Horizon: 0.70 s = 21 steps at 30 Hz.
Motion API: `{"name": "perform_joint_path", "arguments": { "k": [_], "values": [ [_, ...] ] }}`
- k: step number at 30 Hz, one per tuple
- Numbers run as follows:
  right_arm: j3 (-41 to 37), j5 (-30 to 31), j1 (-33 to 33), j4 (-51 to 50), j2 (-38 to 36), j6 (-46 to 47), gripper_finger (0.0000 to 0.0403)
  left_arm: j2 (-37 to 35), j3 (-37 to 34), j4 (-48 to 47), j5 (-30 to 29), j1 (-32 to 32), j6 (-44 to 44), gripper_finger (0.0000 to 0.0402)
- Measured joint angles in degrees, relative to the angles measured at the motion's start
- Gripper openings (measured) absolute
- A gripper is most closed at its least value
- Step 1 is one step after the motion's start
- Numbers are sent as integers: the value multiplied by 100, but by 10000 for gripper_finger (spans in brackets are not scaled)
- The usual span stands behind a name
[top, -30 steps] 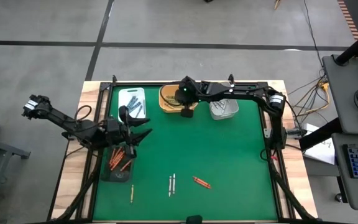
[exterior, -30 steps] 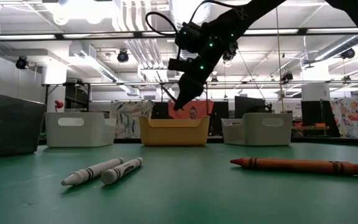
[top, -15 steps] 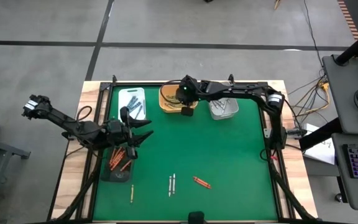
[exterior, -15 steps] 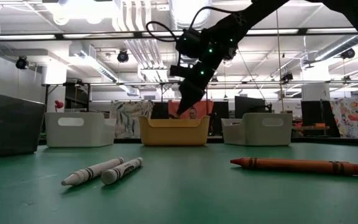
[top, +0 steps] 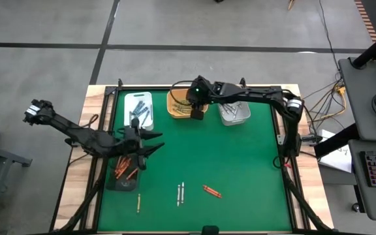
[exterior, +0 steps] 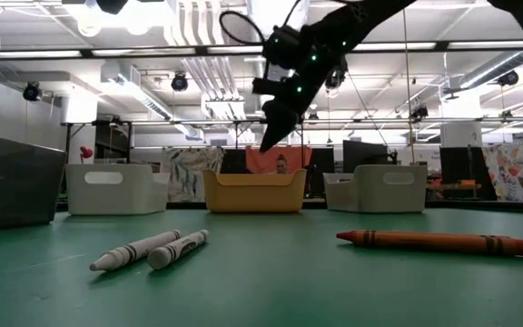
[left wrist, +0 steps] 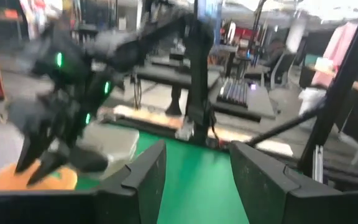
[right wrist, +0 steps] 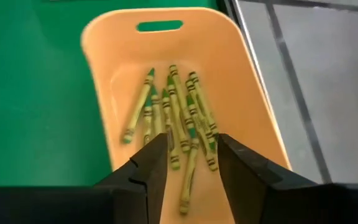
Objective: Sort crayons
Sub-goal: Put the orange crayon into the black bin
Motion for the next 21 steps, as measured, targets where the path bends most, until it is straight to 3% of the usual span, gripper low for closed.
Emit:
{"name": "perform_joint_path", "arguments": {
  "k": [10,15,21],
  "values": [
    [0,-46,373,-1409,-890,995,111,822,113,-325,19,-9,-569,162],
    [0,-54,694,-2232,-1290,1454,102,1309,606,-1321,41,-9,-1527,162],
    [-16,-42,1184,-2652,-1633,1786,95,2120,1616,-3151,359,-28,-2568,162]
  ]
}}
